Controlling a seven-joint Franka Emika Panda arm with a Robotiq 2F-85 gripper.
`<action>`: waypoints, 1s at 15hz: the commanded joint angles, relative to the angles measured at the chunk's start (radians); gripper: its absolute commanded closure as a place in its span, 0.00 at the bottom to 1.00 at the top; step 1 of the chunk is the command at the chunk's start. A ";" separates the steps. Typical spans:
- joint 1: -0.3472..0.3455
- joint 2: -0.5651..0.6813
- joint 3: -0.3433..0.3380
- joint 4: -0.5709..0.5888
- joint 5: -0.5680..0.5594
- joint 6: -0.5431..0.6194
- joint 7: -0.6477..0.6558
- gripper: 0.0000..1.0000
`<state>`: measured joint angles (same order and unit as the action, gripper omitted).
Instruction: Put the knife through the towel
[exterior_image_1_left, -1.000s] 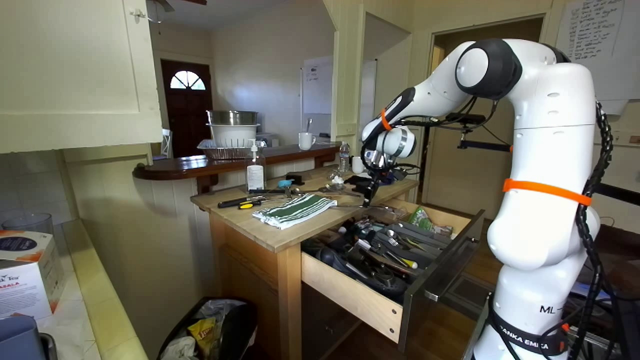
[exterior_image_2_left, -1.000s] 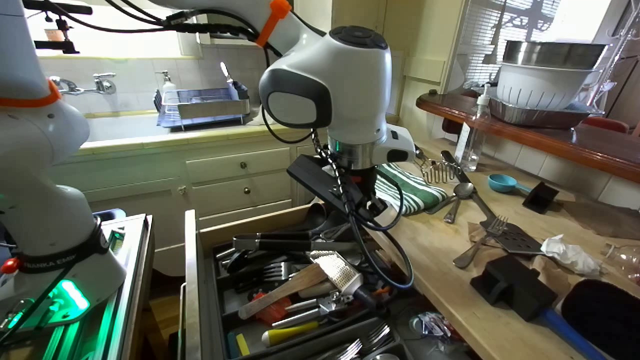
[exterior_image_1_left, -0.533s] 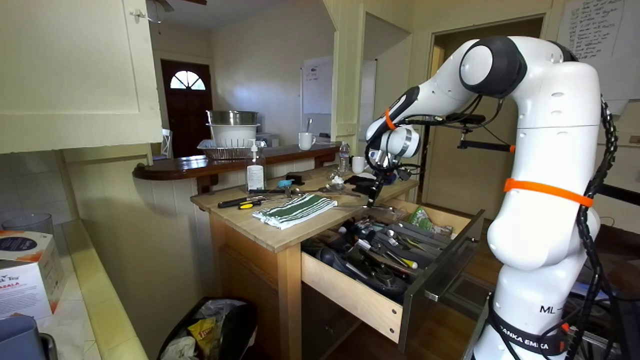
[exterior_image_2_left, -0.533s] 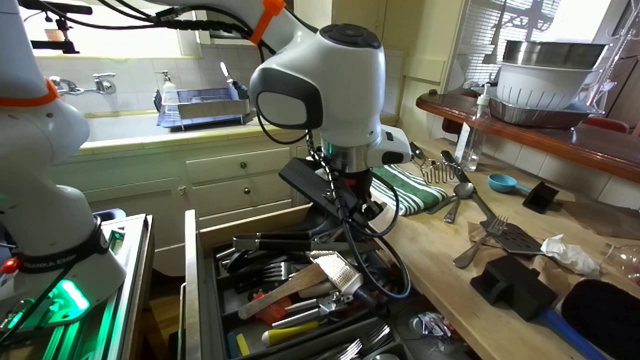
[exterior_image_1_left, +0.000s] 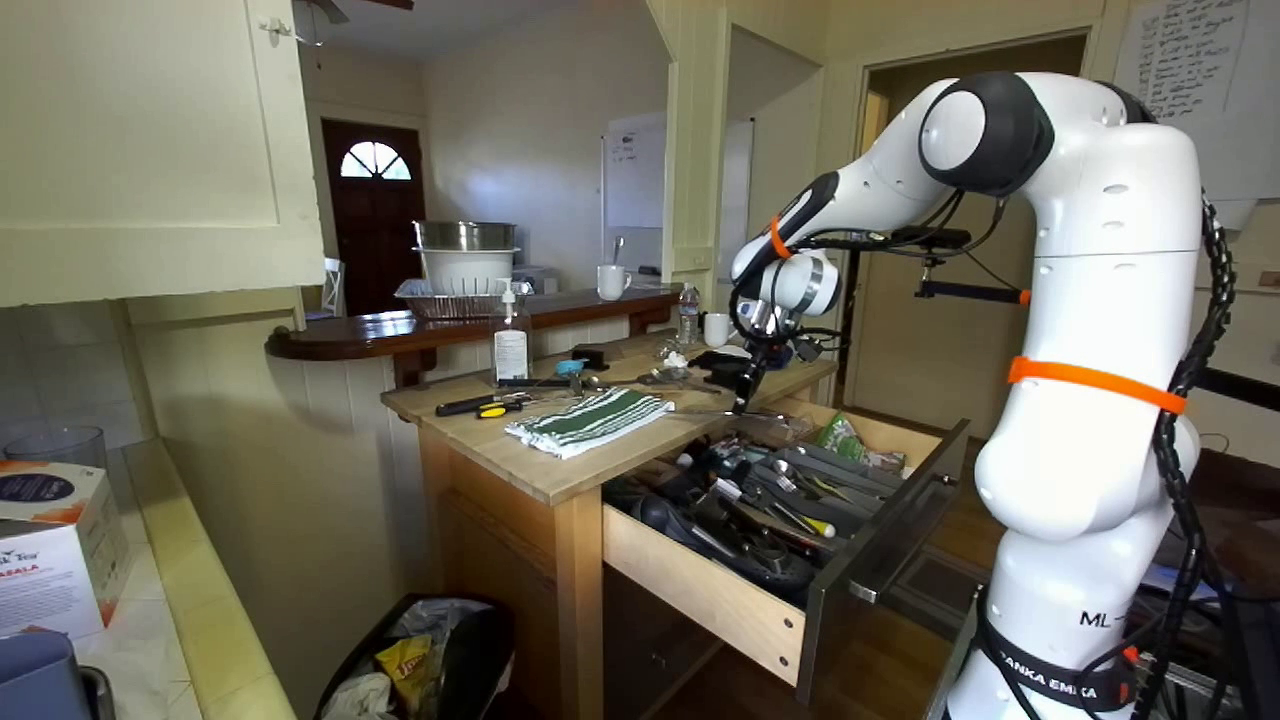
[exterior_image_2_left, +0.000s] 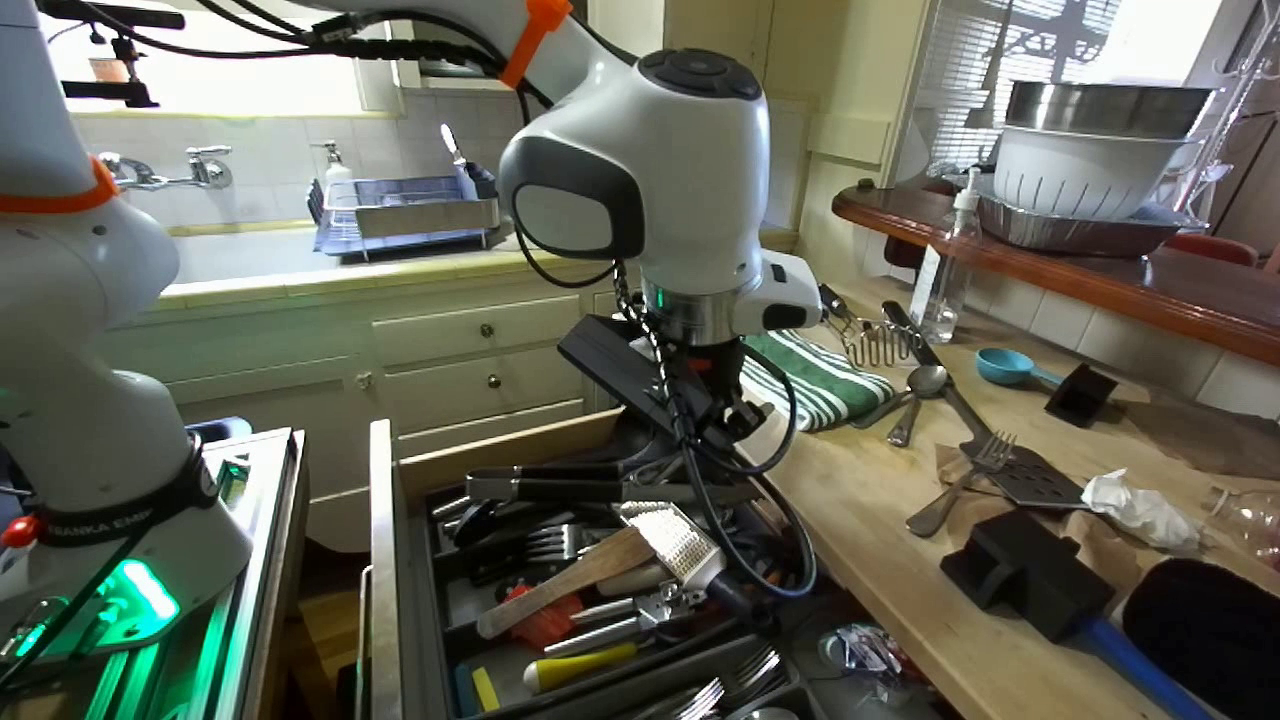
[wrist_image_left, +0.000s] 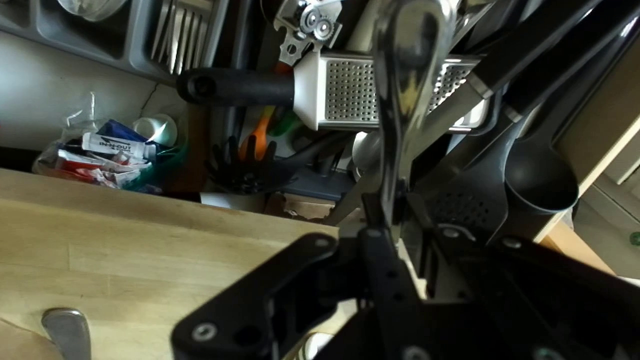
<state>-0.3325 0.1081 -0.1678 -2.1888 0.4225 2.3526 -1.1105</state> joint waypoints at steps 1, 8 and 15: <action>0.012 -0.006 -0.010 -0.006 0.027 -0.006 -0.011 0.96; 0.018 0.008 -0.010 0.005 0.023 -0.001 0.013 0.96; 0.020 0.018 -0.007 0.016 0.032 0.003 0.034 0.96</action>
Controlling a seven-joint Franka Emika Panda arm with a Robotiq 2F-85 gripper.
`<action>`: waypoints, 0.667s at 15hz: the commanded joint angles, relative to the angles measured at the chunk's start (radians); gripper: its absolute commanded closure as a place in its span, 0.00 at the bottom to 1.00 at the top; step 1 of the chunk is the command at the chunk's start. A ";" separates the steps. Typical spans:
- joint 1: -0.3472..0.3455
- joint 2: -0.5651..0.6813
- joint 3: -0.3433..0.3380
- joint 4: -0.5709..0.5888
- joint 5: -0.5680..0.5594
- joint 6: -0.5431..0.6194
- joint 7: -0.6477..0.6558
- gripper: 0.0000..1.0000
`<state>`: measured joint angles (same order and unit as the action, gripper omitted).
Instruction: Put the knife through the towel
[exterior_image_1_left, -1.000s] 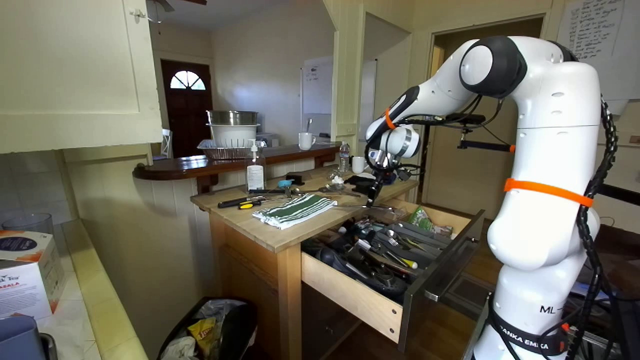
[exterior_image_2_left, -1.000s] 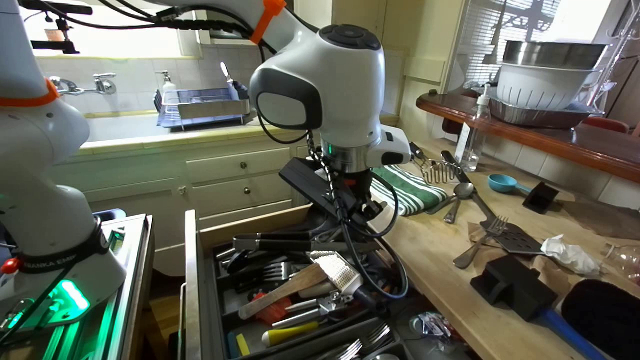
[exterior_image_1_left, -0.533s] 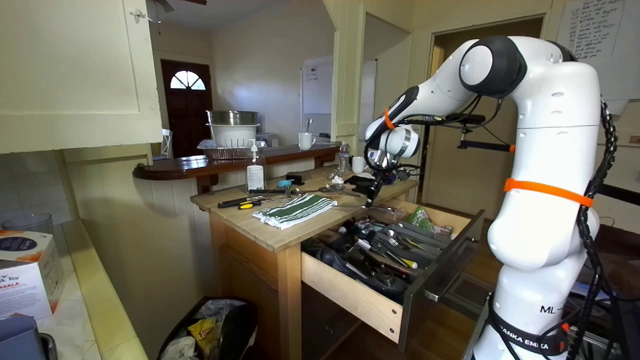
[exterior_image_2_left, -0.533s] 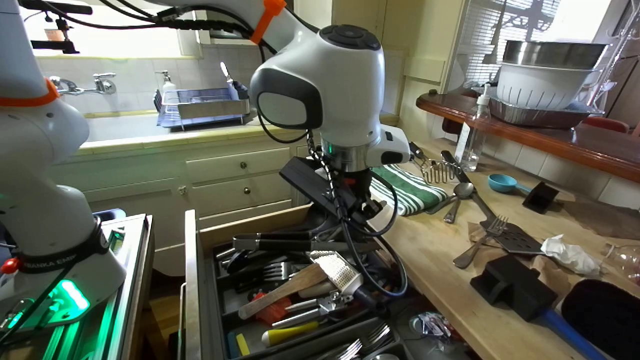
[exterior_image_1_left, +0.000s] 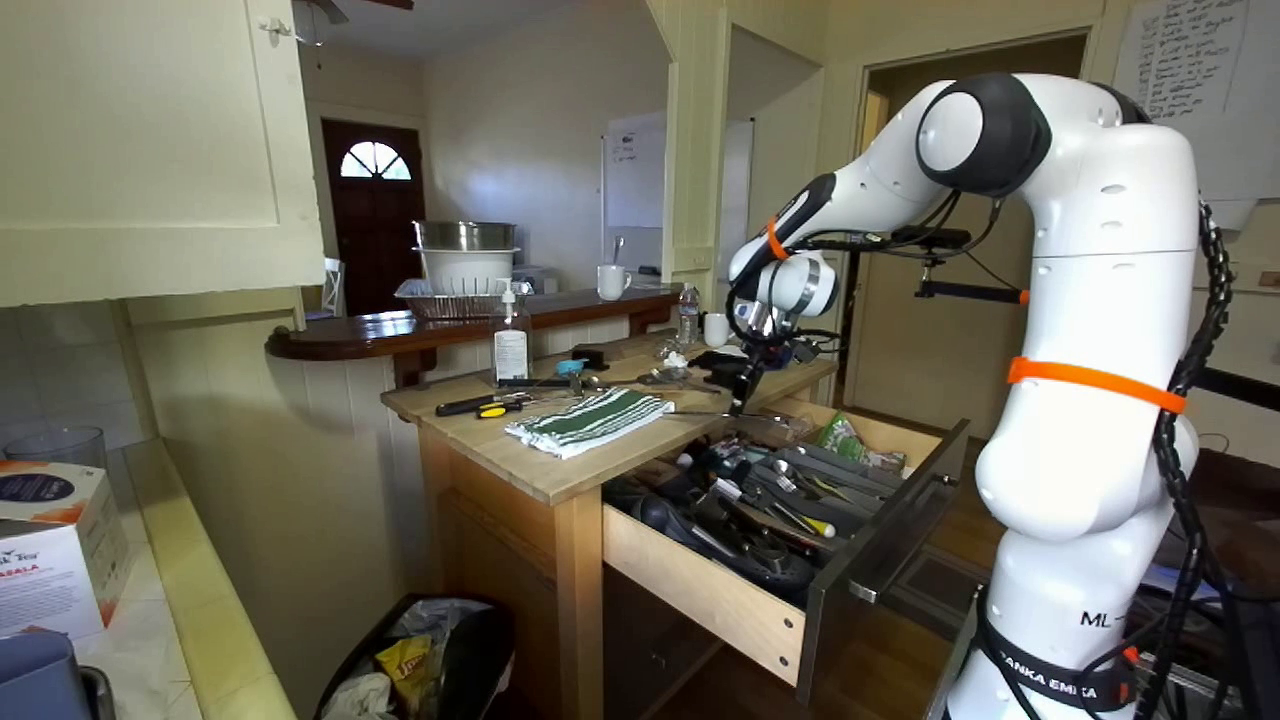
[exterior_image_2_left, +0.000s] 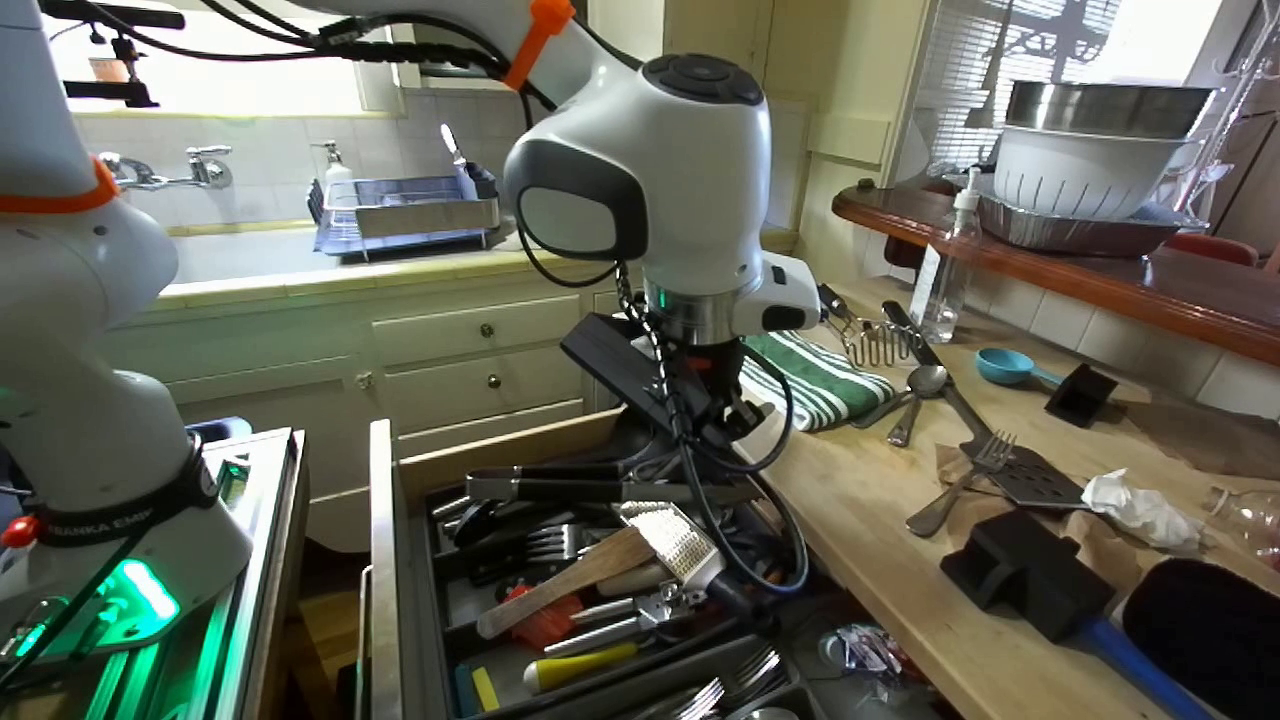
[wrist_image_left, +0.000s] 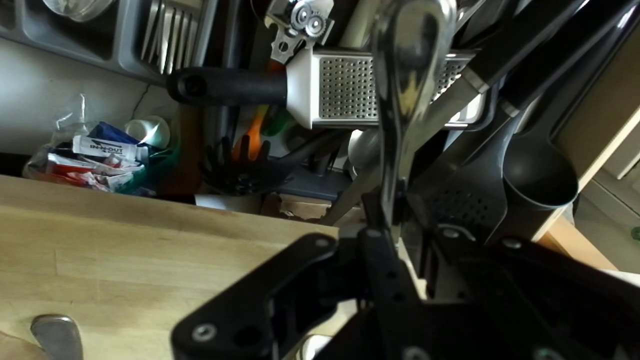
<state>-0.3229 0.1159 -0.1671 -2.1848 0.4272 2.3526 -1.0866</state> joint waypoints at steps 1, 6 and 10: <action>0.011 0.013 -0.008 0.014 0.028 0.005 0.018 0.96; 0.013 0.034 -0.001 0.034 0.034 0.003 0.044 0.96; 0.015 0.054 0.006 0.056 0.045 0.006 0.065 0.96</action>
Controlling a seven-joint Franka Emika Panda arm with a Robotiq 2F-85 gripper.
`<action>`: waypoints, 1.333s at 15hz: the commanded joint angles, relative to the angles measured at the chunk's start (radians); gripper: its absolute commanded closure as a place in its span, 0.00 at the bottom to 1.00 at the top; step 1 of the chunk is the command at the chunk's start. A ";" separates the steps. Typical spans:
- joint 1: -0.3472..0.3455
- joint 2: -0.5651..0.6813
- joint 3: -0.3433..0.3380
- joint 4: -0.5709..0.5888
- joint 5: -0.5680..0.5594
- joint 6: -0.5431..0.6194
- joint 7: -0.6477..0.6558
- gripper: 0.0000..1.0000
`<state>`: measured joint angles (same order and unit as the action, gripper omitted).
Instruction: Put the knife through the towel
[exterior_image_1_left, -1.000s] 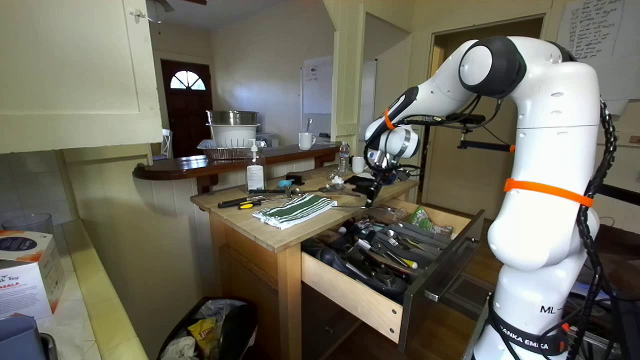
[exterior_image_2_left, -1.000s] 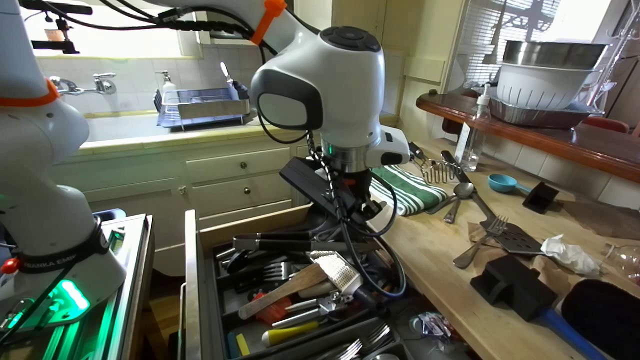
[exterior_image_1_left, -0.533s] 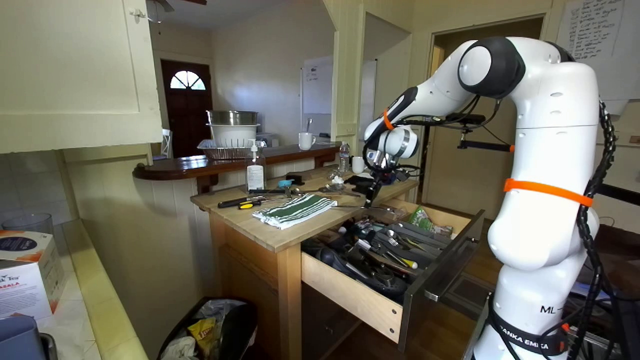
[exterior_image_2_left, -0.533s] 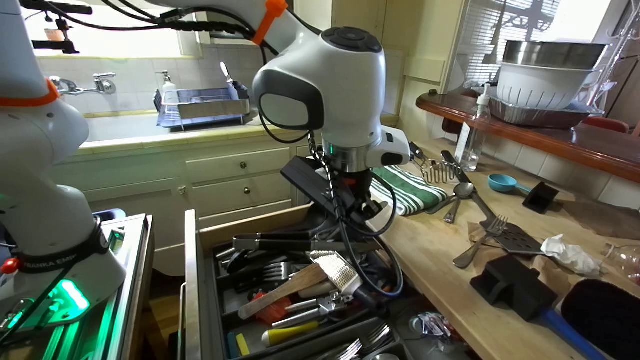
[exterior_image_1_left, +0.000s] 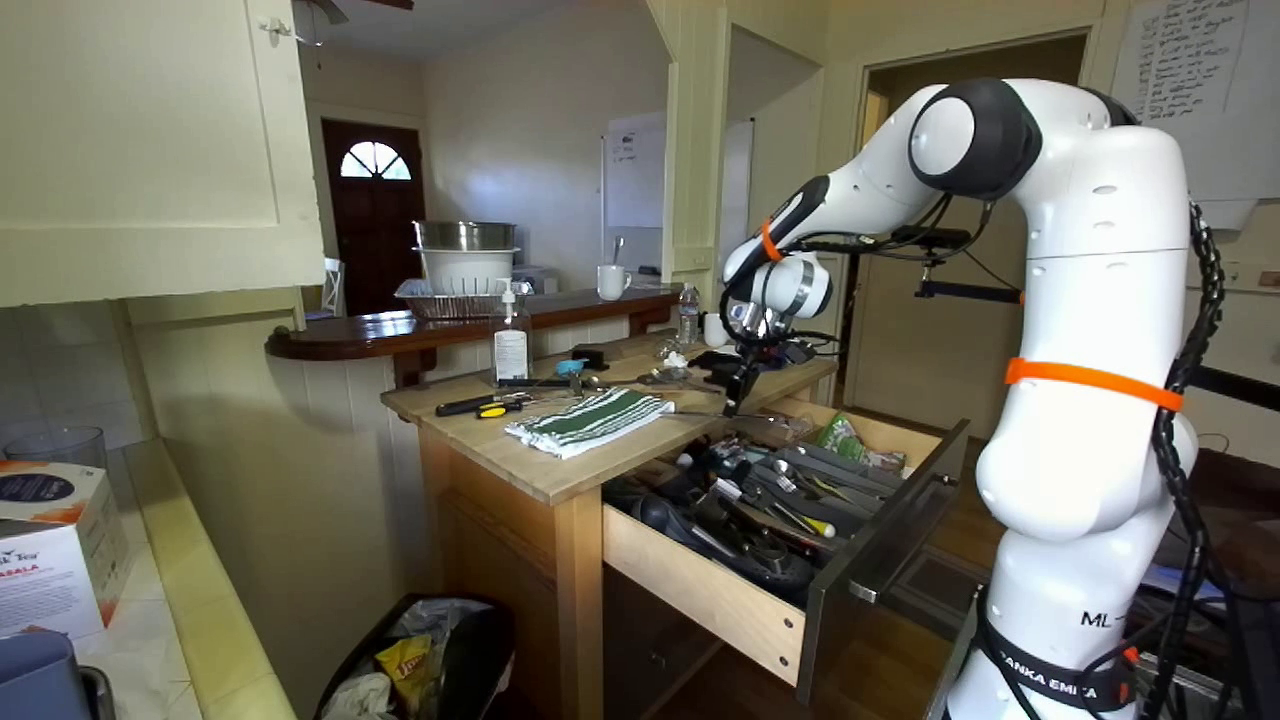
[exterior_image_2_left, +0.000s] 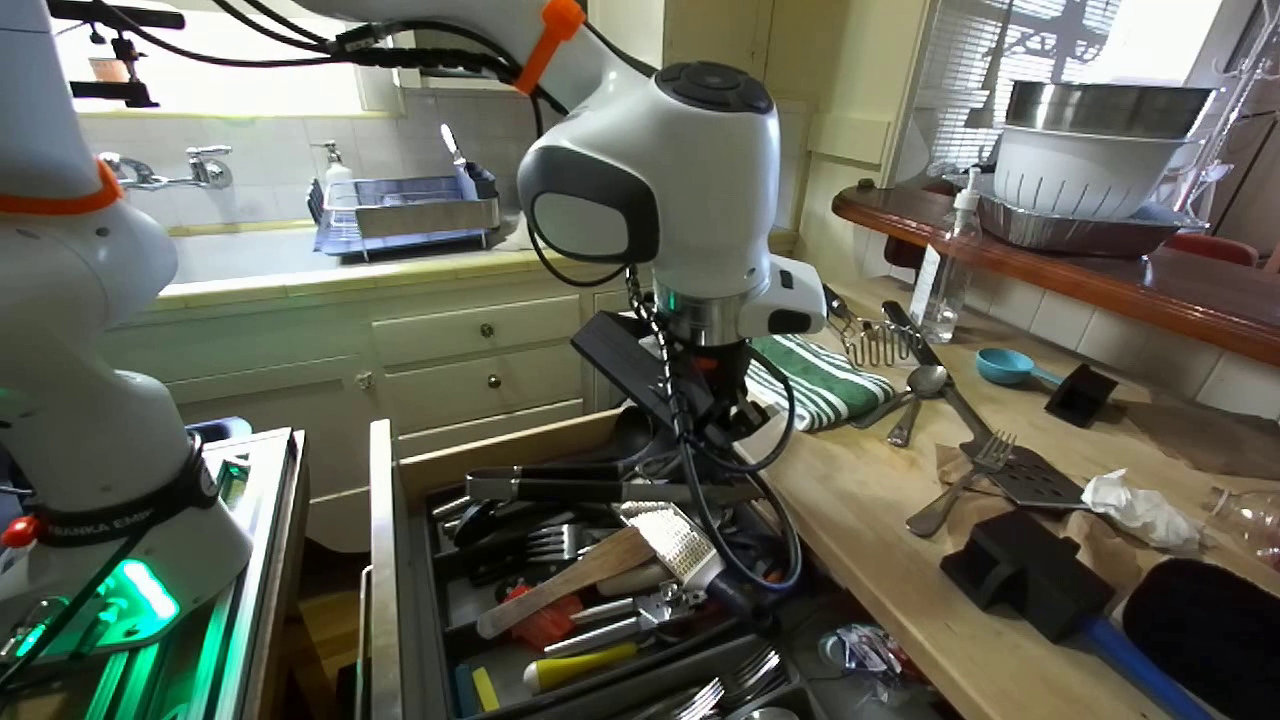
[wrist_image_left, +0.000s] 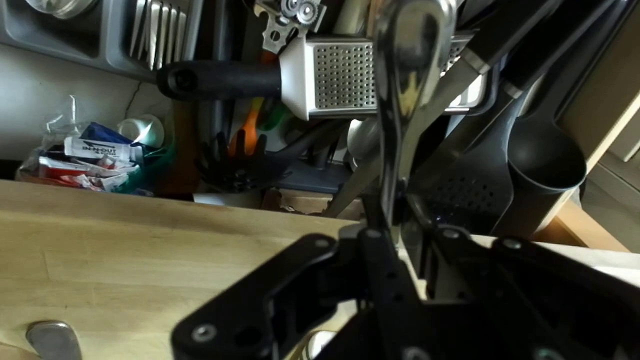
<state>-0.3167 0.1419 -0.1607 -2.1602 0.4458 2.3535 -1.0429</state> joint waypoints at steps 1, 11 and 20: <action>0.009 0.034 0.002 0.038 0.028 0.004 0.027 0.96; 0.010 0.137 0.065 0.150 0.142 0.041 0.067 0.96; 0.009 0.221 0.090 0.222 0.061 0.108 0.090 0.96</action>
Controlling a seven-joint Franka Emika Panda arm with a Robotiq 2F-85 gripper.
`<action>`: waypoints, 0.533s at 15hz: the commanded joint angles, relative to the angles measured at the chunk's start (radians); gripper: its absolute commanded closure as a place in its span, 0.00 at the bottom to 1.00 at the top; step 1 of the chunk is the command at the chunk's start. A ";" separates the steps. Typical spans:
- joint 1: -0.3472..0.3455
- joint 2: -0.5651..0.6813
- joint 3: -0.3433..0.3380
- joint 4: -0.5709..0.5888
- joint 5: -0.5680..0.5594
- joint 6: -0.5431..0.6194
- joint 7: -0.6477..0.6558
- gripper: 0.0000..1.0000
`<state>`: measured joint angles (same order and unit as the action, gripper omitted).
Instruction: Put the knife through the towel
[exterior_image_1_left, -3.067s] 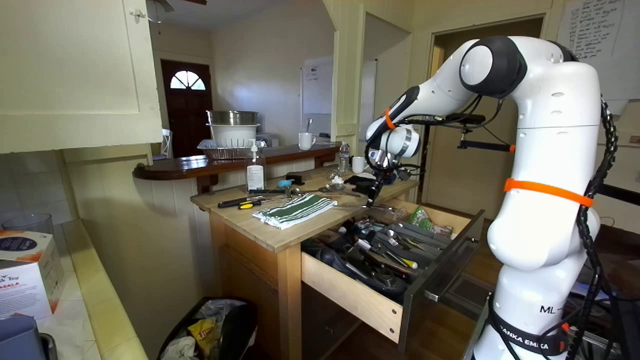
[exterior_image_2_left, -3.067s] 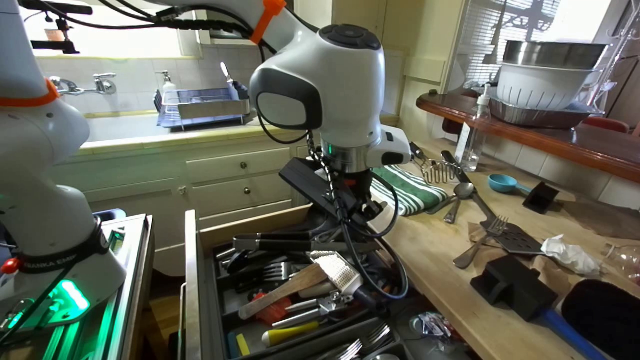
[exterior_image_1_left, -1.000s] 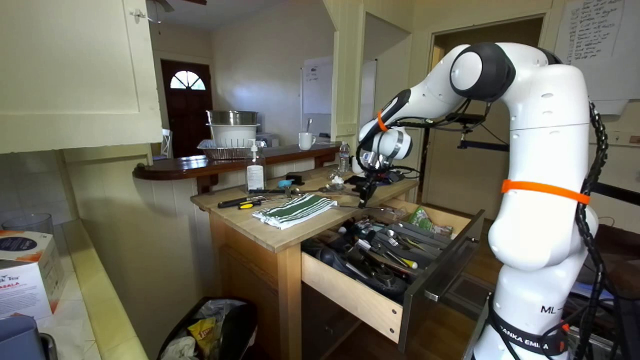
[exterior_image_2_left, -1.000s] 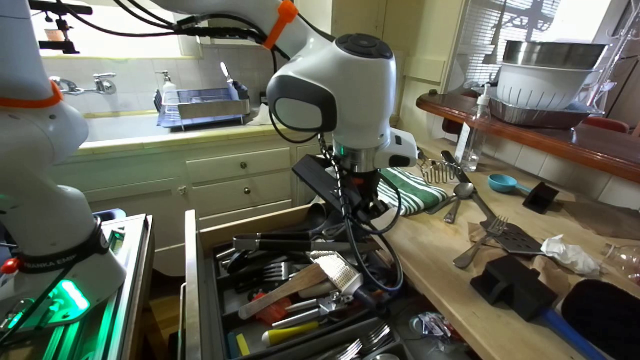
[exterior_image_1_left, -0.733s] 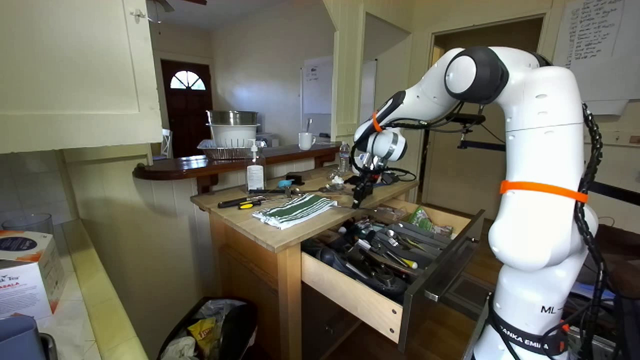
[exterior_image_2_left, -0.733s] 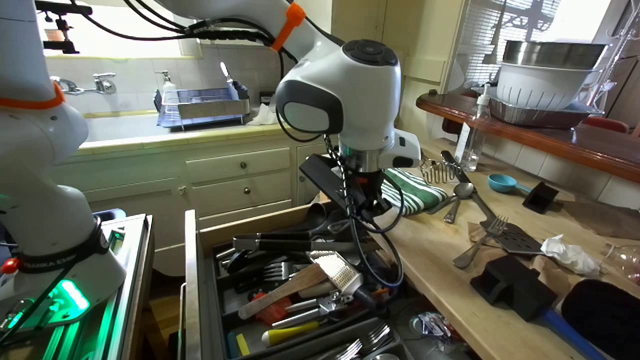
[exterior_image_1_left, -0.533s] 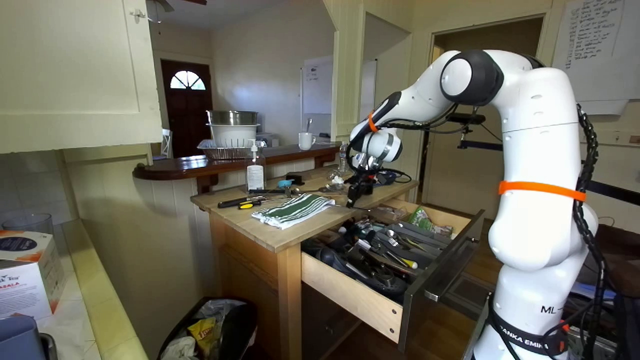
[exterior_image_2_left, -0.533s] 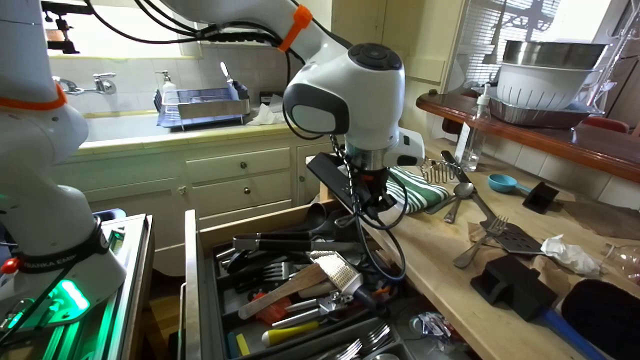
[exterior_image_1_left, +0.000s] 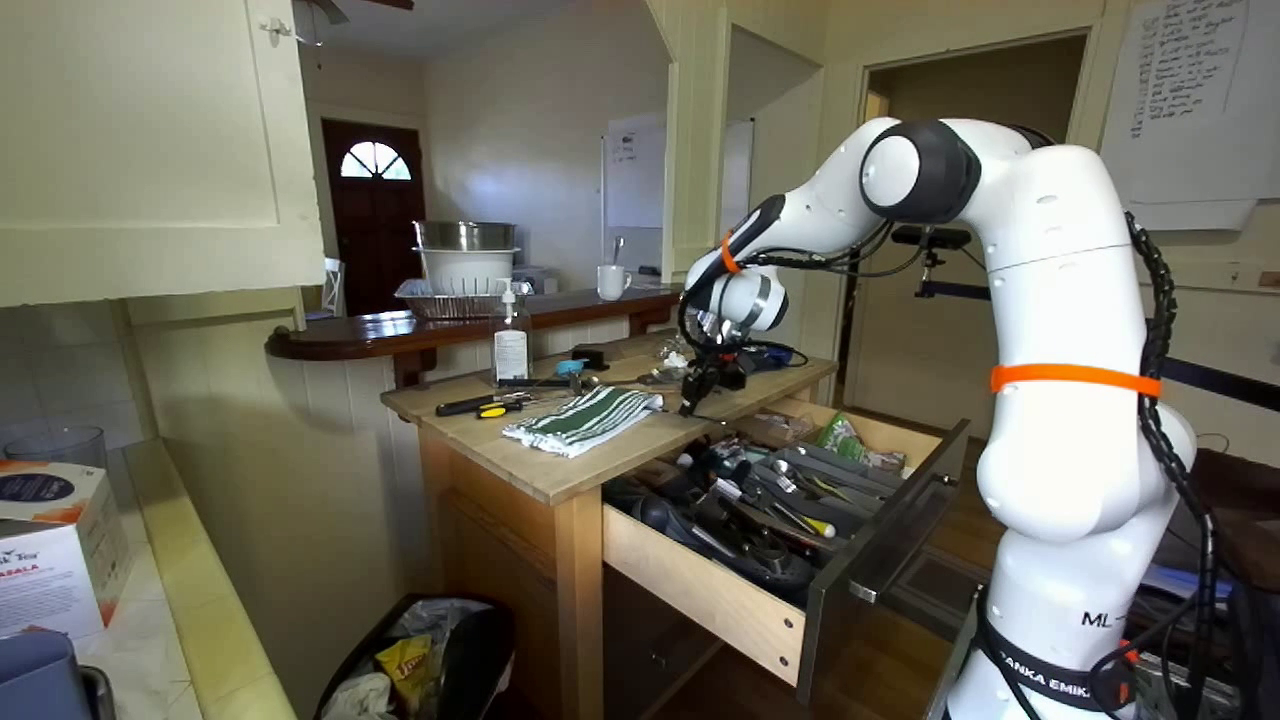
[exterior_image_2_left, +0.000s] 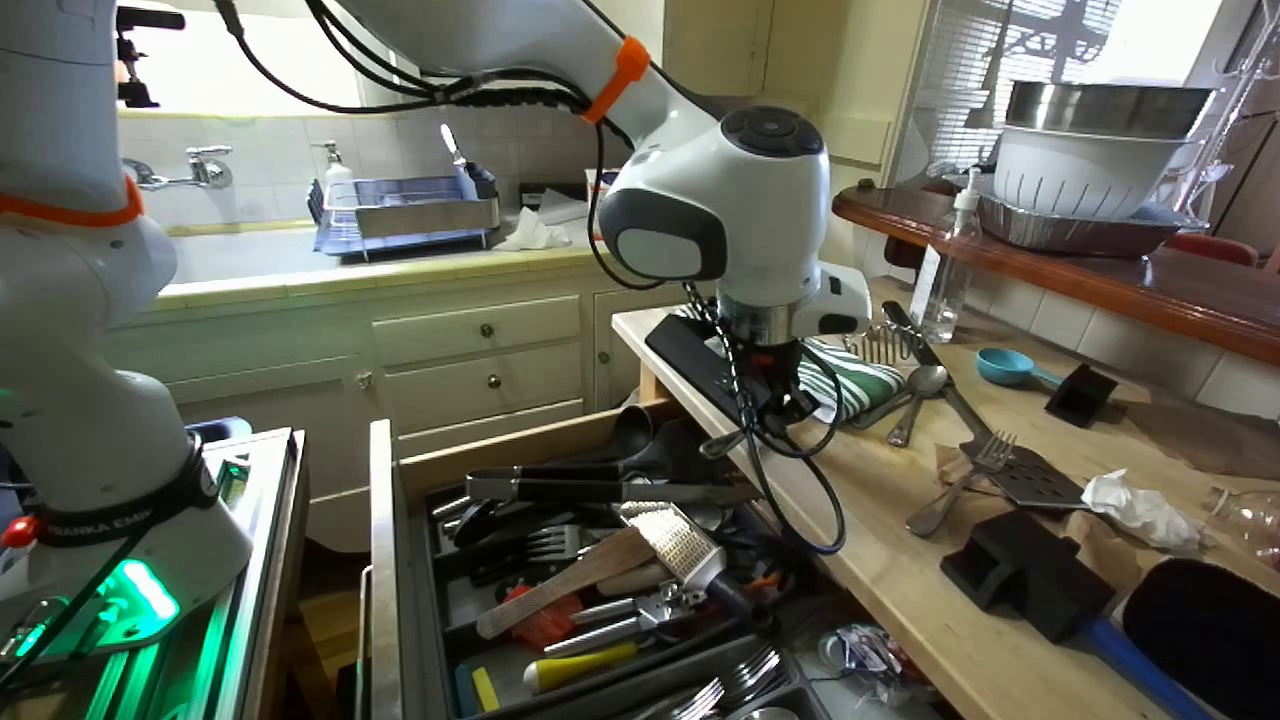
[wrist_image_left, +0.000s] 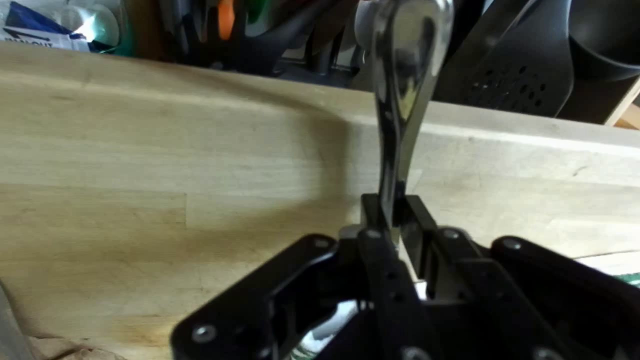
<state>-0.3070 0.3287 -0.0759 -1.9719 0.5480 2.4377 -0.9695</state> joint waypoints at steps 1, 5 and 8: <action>-0.001 0.041 0.006 0.039 -0.058 0.033 0.016 0.96; -0.007 0.053 0.017 0.067 -0.075 0.047 0.021 0.96; -0.011 0.066 0.028 0.094 -0.073 0.061 0.022 0.96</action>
<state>-0.3079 0.3651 -0.0665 -1.9219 0.4876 2.4713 -0.9686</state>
